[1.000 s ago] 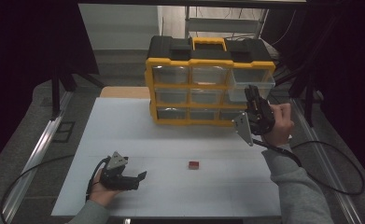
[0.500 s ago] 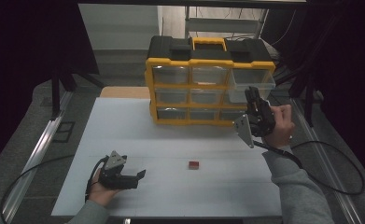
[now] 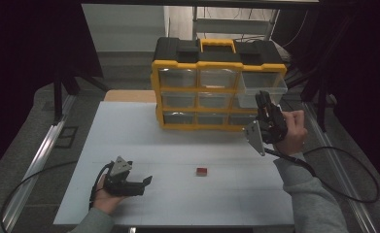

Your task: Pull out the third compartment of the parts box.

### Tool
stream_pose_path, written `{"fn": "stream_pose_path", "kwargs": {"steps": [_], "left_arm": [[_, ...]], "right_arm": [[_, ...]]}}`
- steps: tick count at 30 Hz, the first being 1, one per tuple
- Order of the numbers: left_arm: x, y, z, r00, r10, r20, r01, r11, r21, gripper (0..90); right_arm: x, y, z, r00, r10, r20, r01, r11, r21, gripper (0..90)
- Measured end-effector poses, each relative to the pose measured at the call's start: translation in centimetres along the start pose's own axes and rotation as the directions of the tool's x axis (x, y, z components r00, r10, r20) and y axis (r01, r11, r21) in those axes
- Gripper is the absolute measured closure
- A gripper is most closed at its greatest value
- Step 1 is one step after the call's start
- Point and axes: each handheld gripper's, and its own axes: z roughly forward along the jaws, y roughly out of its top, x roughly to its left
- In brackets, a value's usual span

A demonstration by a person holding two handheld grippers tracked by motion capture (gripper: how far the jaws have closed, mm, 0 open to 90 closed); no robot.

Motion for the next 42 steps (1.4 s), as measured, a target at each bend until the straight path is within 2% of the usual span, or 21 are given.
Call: {"fn": "stream_pose_path", "kwargs": {"steps": [42], "left_arm": [[-0.01, -0.02, 0.09, 1.0000, 0.002, 0.004, -0.002, 1.0000, 0.007, 7.9]], "right_arm": [[0.08, 0.10, -0.92, 0.9999, 0.001, 0.015, 0.000, 1.000, -0.014, 76.5]]}}
